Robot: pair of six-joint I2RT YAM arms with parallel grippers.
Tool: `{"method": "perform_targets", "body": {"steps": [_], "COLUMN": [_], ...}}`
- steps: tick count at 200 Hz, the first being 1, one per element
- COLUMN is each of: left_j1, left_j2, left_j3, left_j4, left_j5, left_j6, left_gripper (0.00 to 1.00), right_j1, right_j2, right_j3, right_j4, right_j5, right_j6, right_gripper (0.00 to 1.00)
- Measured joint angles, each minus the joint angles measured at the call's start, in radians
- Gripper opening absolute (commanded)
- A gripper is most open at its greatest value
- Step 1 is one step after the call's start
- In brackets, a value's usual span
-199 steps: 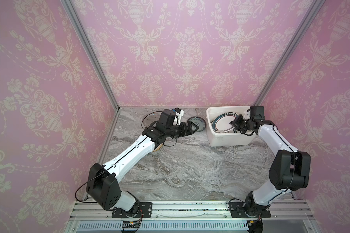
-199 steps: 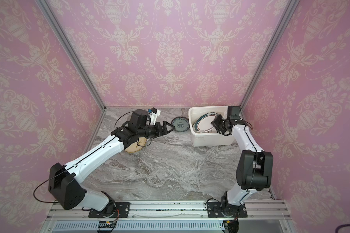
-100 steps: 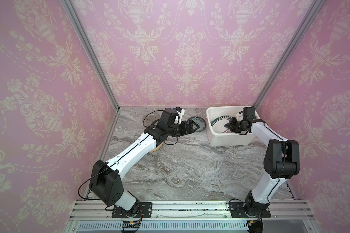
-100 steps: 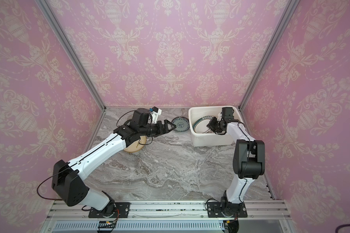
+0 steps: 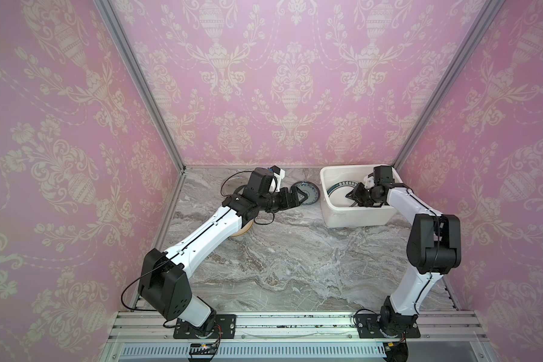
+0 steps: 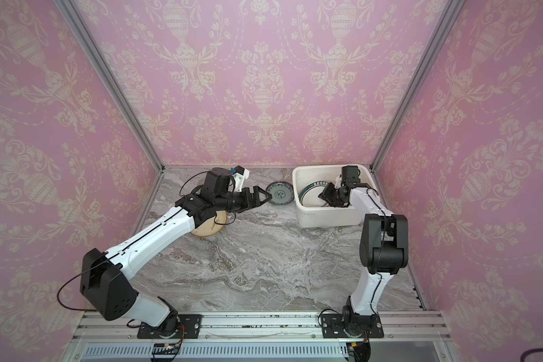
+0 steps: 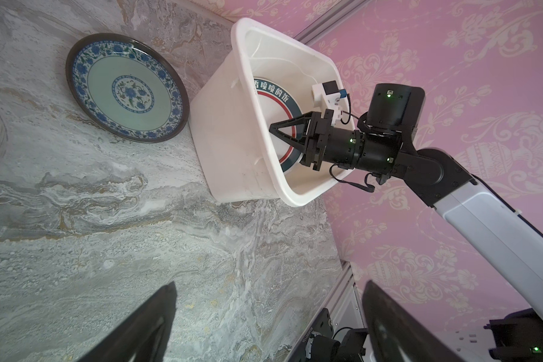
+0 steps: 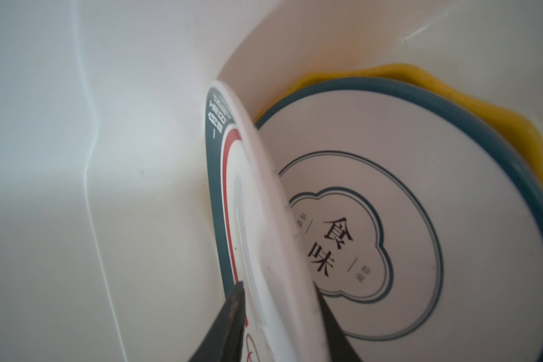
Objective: Place the plates into the plastic bin on the countertop
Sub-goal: 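Lower the green-rimmed plate upright against the stack with the right gripper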
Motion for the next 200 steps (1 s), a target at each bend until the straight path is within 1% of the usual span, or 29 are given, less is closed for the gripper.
{"method": "perform_targets", "body": {"steps": [22, 49, 73, 94, 164, 186, 200], "left_j1": [0.007, 0.014, 0.020, 0.021, 0.040, 0.045, 0.049], "left_j2": [-0.001, -0.004, -0.004, -0.004, -0.004, -0.006, -0.015], "left_j3": [0.000, 0.000, 0.000, 0.000, 0.000, 0.000, -0.001], "left_j4": [-0.013, -0.021, -0.024, -0.024, -0.023, -0.038, -0.073], "left_j5": [-0.008, -0.018, -0.019, -0.022, -0.029, -0.067, -0.117], "left_j6": [0.002, 0.002, 0.002, 0.002, -0.003, -0.018, -0.029], "left_gripper": [0.94, 0.94, 0.94, 0.94, 0.95, 0.95, 0.95], "right_j1": [0.001, 0.004, 0.004, 0.003, 0.003, 0.004, 0.004], "right_j2": [0.008, 0.011, 0.015, 0.029, 0.072, 0.072, 0.072], "right_j3": [0.013, 0.027, 0.045, 0.061, 0.114, 0.127, 0.130], "right_j4": [-0.019, -0.042, -0.069, -0.087, -0.168, -0.183, -0.193], "right_j5": [0.016, 0.044, 0.073, 0.100, 0.172, 0.193, 0.207], "right_j6": [-0.016, -0.029, -0.044, -0.051, -0.085, -0.098, -0.101], "right_gripper": [0.45, 0.52, 0.61, 0.67, 0.77, 0.81, 0.82]}}
